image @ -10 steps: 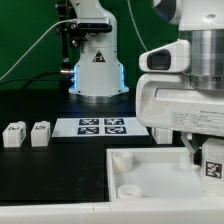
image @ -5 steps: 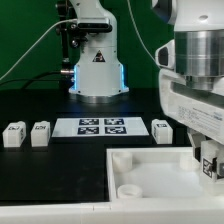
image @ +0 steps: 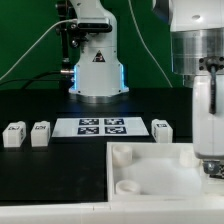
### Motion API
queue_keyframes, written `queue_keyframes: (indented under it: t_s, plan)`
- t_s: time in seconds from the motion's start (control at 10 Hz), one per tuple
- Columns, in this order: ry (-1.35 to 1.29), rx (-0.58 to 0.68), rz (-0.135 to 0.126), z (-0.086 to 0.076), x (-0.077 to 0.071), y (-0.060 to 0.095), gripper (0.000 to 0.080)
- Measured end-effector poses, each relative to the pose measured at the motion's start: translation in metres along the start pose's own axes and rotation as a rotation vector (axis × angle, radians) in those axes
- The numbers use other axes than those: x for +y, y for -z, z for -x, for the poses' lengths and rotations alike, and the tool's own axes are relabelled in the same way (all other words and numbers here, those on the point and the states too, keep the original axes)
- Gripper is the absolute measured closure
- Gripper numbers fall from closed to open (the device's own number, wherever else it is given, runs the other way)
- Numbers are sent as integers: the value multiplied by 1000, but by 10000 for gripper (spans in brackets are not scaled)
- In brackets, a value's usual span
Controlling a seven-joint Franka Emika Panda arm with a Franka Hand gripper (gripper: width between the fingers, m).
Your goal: Assemble one leg
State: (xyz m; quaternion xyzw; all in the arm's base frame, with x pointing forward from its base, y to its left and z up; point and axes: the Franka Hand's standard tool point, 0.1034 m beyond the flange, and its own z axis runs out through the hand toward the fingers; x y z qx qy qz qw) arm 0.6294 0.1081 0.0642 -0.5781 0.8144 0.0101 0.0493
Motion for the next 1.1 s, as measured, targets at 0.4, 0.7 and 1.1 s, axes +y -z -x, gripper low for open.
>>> queue_keyframes:
  t_s: [0.4,0.7,1.1]
  plan:
    - [23,-5,-3,3,3,0,189]
    - [24,-47,-10,14,27,22,152]
    - [32,-59,-17,17,29,32,151]
